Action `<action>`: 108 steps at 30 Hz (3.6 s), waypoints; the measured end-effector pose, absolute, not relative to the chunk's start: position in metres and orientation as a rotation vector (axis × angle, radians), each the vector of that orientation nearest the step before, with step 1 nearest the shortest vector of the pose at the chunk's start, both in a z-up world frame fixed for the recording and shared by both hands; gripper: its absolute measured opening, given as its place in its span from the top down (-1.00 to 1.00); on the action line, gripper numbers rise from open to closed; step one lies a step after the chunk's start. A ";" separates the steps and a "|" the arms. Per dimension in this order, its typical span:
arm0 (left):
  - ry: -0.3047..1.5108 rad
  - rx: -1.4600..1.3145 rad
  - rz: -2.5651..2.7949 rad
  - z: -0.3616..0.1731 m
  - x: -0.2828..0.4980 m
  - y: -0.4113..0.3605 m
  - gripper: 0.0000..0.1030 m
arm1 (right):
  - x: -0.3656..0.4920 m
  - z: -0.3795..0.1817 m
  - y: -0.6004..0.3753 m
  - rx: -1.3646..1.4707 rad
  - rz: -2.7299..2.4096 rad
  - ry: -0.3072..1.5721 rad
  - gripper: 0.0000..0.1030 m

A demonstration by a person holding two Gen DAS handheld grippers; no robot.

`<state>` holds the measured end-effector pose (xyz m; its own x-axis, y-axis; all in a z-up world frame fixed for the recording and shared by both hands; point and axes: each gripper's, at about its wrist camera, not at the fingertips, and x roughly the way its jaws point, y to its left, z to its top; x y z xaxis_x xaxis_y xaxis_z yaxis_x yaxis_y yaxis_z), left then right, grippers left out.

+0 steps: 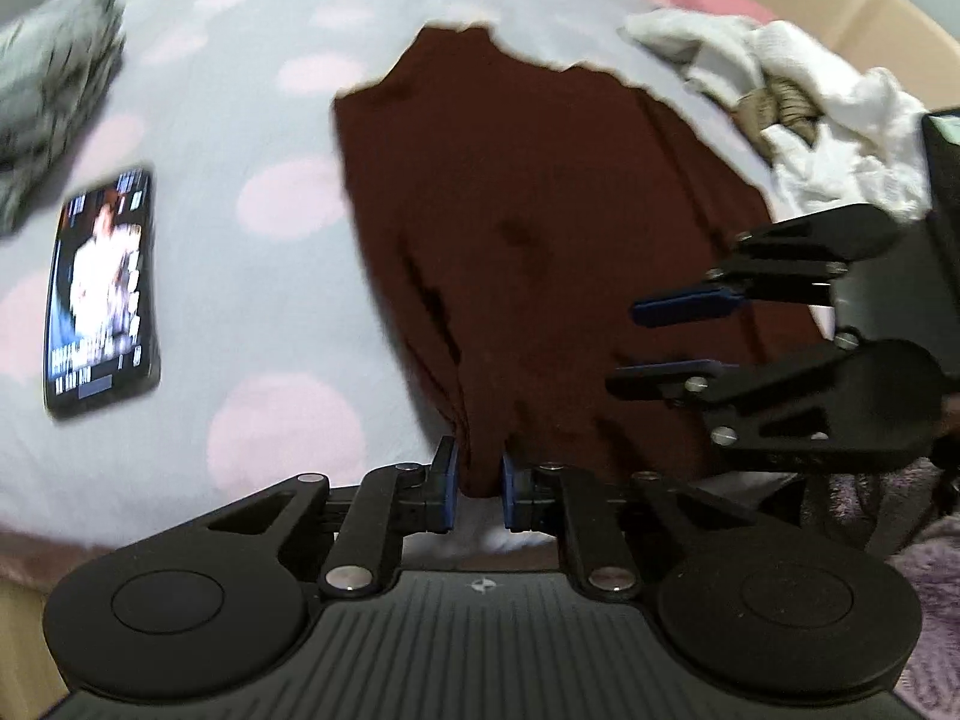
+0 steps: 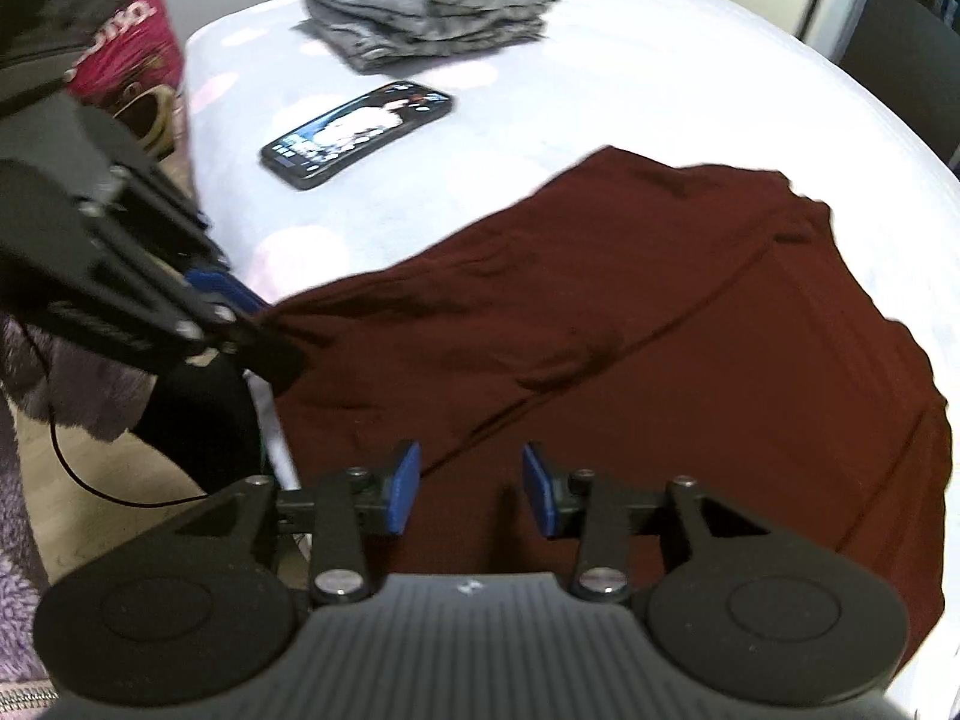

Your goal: Fold clothes

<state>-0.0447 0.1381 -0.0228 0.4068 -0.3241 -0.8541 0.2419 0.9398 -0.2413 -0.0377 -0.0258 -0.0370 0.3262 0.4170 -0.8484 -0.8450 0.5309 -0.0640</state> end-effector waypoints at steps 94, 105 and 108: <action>1.053 0.012 -0.336 0.003 0.149 0.075 0.83 | 0.002 -0.031 -0.059 -0.039 0.636 1.265 0.74; 1.088 0.182 -0.452 -0.023 0.152 0.013 0.84 | 0.003 -0.049 -0.104 0.157 0.596 1.344 0.74; 1.104 0.199 -0.481 -0.032 0.154 0.003 0.83 | 0.003 -0.053 -0.113 0.162 0.570 1.354 0.74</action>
